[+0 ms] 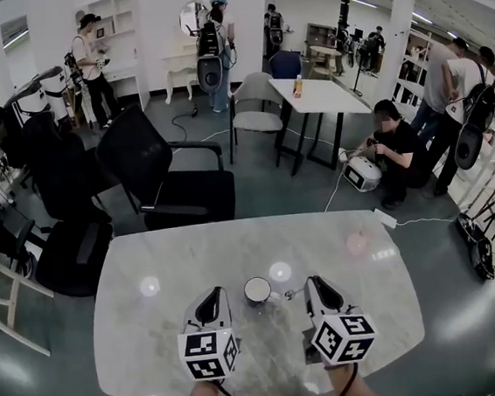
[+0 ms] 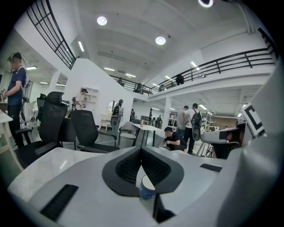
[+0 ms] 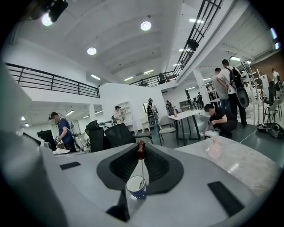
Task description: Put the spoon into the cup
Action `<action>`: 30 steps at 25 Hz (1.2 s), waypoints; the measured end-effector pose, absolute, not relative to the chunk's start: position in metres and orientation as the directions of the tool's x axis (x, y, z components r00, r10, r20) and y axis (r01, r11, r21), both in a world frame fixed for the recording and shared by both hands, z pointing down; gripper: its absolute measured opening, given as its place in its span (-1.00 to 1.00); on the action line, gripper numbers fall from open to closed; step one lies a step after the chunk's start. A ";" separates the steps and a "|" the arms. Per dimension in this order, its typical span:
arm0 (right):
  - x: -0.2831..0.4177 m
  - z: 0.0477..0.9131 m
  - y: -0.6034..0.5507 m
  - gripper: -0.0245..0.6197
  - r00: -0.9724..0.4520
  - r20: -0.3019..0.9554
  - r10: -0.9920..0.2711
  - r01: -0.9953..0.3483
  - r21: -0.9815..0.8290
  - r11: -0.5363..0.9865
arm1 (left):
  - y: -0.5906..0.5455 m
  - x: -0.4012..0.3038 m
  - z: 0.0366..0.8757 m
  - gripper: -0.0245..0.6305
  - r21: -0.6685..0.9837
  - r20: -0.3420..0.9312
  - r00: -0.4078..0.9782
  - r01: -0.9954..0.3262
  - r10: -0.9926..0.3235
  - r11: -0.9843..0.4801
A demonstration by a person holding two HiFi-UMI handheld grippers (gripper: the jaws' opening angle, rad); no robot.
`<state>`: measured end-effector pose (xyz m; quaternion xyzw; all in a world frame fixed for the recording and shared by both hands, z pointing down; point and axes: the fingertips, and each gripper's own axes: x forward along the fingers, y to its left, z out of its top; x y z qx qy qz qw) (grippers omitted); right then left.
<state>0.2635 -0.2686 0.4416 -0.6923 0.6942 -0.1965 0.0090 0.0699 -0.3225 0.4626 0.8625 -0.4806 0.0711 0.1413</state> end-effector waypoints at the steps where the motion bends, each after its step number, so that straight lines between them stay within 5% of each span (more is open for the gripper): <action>1: 0.264 0.444 -0.272 -0.73 -0.045 0.261 -0.964 -0.957 -0.290 -0.033 | -0.324 0.070 0.465 -0.87 0.177 0.260 0.526 -0.850 -0.809 -0.496; 30: 0.220 0.533 -0.331 -0.73 -0.222 0.360 -0.906 -0.929 -0.359 0.085 | -0.335 0.018 0.550 -0.87 0.179 0.395 0.365 -0.931 -0.843 -0.319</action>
